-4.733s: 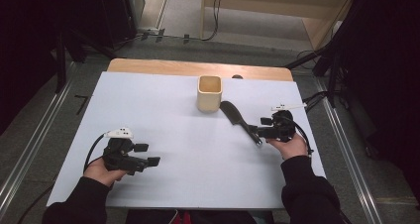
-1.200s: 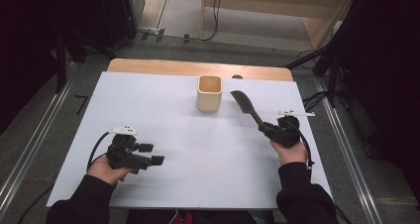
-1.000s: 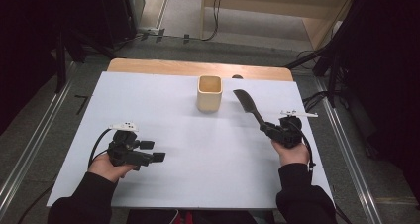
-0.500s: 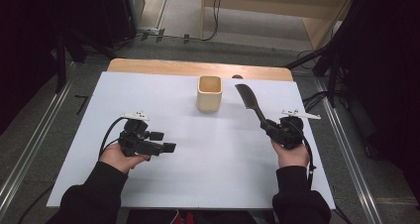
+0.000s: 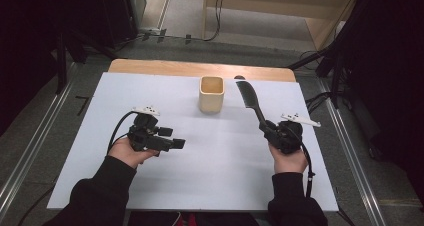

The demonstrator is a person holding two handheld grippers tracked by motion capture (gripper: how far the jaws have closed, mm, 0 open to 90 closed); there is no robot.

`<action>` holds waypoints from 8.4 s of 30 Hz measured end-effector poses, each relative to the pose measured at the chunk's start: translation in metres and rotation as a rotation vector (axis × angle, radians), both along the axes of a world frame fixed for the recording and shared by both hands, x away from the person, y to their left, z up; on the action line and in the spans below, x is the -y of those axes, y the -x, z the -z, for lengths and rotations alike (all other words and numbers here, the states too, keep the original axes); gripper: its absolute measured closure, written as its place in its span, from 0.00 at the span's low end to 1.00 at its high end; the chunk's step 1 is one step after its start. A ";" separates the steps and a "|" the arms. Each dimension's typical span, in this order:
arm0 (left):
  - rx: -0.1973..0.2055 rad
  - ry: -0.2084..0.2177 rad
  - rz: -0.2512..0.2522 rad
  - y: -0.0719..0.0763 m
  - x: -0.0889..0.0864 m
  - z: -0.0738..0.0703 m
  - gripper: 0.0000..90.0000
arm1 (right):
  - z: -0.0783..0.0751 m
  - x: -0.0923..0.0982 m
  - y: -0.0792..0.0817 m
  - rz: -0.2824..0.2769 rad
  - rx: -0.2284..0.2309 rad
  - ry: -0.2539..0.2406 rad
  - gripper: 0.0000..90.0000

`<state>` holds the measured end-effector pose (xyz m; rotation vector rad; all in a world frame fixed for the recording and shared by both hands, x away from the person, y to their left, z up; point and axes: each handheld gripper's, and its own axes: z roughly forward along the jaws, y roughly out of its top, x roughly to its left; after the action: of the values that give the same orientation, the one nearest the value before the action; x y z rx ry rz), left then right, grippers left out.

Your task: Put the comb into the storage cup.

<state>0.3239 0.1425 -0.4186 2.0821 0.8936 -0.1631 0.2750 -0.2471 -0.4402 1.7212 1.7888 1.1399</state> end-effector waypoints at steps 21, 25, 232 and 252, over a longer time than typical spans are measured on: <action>0.030 0.003 0.031 -0.012 0.034 -0.008 0.26 | 0.017 -0.027 0.021 0.044 0.125 0.017 0.78; 0.048 -0.003 0.029 -0.015 0.042 -0.011 0.26 | 0.022 -0.035 0.023 0.054 0.152 0.018 0.78; 0.013 0.024 -0.099 -0.070 0.137 -0.006 0.81 | 0.033 -0.077 -0.001 -0.341 -0.061 -0.067 0.29; 0.037 0.039 -0.096 -0.073 0.128 -0.012 0.81 | 0.035 -0.056 0.001 -0.458 -0.069 0.002 0.29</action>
<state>0.3968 0.0146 -0.4070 1.9956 0.9582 -0.0896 0.2743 -0.1908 -0.4751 1.3982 2.3023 1.2591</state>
